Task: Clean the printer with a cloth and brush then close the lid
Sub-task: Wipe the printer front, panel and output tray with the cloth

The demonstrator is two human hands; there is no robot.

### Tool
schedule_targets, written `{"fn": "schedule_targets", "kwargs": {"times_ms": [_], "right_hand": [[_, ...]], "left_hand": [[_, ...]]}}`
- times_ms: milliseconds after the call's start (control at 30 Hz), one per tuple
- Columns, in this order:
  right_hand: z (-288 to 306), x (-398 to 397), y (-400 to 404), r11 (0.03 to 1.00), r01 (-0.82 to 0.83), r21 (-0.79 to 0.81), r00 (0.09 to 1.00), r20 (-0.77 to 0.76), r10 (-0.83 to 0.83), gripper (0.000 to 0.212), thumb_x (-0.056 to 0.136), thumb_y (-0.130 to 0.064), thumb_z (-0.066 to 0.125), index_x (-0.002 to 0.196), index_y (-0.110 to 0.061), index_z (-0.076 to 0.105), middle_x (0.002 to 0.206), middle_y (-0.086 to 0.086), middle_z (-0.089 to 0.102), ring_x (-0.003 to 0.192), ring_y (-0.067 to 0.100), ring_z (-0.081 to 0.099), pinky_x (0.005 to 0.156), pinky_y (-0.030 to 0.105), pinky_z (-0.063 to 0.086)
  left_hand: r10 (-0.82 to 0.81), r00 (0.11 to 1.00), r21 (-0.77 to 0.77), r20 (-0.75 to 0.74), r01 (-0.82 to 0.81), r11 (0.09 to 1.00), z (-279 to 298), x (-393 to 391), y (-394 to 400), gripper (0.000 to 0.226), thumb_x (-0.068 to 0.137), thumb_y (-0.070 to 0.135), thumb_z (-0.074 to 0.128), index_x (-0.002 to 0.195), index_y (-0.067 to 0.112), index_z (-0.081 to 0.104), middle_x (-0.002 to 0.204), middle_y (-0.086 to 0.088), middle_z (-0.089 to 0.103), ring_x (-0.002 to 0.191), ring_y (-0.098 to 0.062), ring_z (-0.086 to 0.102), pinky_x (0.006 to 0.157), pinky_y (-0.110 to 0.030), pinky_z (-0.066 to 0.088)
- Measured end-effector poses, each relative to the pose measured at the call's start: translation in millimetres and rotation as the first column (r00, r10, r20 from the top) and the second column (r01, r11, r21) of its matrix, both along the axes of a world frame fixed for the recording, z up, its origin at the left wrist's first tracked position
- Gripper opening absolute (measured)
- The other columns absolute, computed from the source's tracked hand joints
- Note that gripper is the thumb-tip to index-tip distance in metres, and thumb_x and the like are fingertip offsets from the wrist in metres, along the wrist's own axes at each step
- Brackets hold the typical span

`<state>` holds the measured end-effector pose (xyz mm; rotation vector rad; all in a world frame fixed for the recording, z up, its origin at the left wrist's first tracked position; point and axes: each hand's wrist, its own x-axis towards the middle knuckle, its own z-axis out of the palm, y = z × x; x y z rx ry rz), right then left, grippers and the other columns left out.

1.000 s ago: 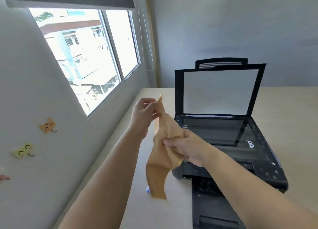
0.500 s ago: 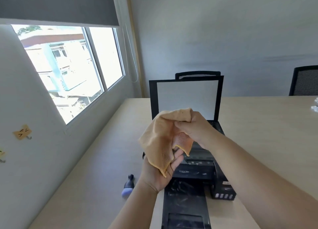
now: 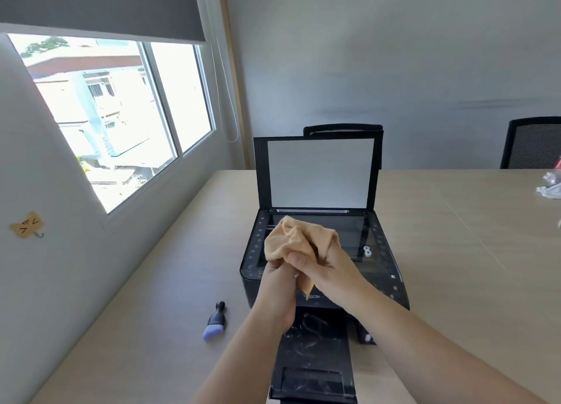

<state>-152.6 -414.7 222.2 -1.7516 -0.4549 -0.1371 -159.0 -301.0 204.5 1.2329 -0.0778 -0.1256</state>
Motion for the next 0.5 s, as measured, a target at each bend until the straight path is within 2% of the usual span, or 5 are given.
{"fn": "schedule_targets", "kwargs": {"times_ms": [133, 267, 367, 467, 500], "right_hand": [[-7, 11, -6, 0.988, 0.014, 0.155, 0.994, -0.109, 0.003, 0.038, 0.092, -0.003, 0.058, 0.121, -0.028, 0.062, 0.115, -0.003, 0.067, 0.11, 0.008, 0.061, 0.091, 0.027, 0.052], [-21, 26, -13, 0.975, 0.145, 0.167, 0.971, -0.216, -0.108, 0.044, 0.084, 0.004, 0.063, 0.114, -0.029, 0.066, 0.108, -0.001, 0.069, 0.103, 0.012, 0.065, 0.082, 0.026, 0.055], [-34, 39, -16, 0.937, 0.302, -0.179, 0.935, -0.137, -0.327, 0.029, 0.084, -0.009, 0.064, 0.11, -0.023, 0.064, 0.101, -0.006, 0.064, 0.091, 0.006, 0.063, 0.073, 0.014, 0.049], [-51, 37, -13, 0.843, 0.262, -0.47, 0.956, 0.005, -0.295, 0.015, 0.083, 0.005, 0.044, 0.079, 0.0, 0.058, 0.072, -0.005, 0.053, 0.063, 0.004, 0.051, 0.059, 0.006, 0.037], [-63, 39, -12, 0.789, 0.253, -0.56, 0.959, 0.035, -0.282, 0.016, 0.082, 0.005, 0.042, 0.076, 0.001, 0.056, 0.07, -0.003, 0.053, 0.066, 0.009, 0.051, 0.06, 0.006, 0.036]], "left_hand": [[0.007, 1.0, 0.12, -0.004, -0.006, 0.993, -14, 7, 22, 0.022, 0.095, 0.017, 0.054, 0.094, 0.023, 0.076, 0.101, -0.004, 0.07, 0.092, -0.012, 0.062, 0.082, -0.027, 0.044], [0.126, 0.992, 0.304, -0.003, -0.119, 0.945, -34, 21, 45, 0.031, 0.091, 0.007, 0.051, 0.092, 0.025, 0.076, 0.112, -0.004, 0.066, 0.096, -0.013, 0.06, 0.078, -0.022, 0.041], [0.147, 0.989, 0.504, 0.015, -0.135, 0.853, -46, 33, 62, 0.024, 0.092, 0.01, 0.052, 0.103, 0.025, 0.068, 0.113, 0.0, 0.059, 0.092, -0.009, 0.055, 0.064, -0.011, 0.045], [0.164, 0.985, 0.647, 0.051, -0.158, 0.746, -62, 49, 78, 0.023, 0.091, 0.016, 0.053, 0.108, 0.026, 0.065, 0.114, 0.005, 0.053, 0.096, -0.008, 0.053, 0.072, -0.017, 0.041], [0.158, 0.986, 0.685, 0.05, -0.149, 0.713, -66, 55, 83, 0.023, 0.091, 0.018, 0.053, 0.108, 0.027, 0.064, 0.114, 0.006, 0.052, 0.098, -0.008, 0.053, 0.073, -0.019, 0.04]]}}
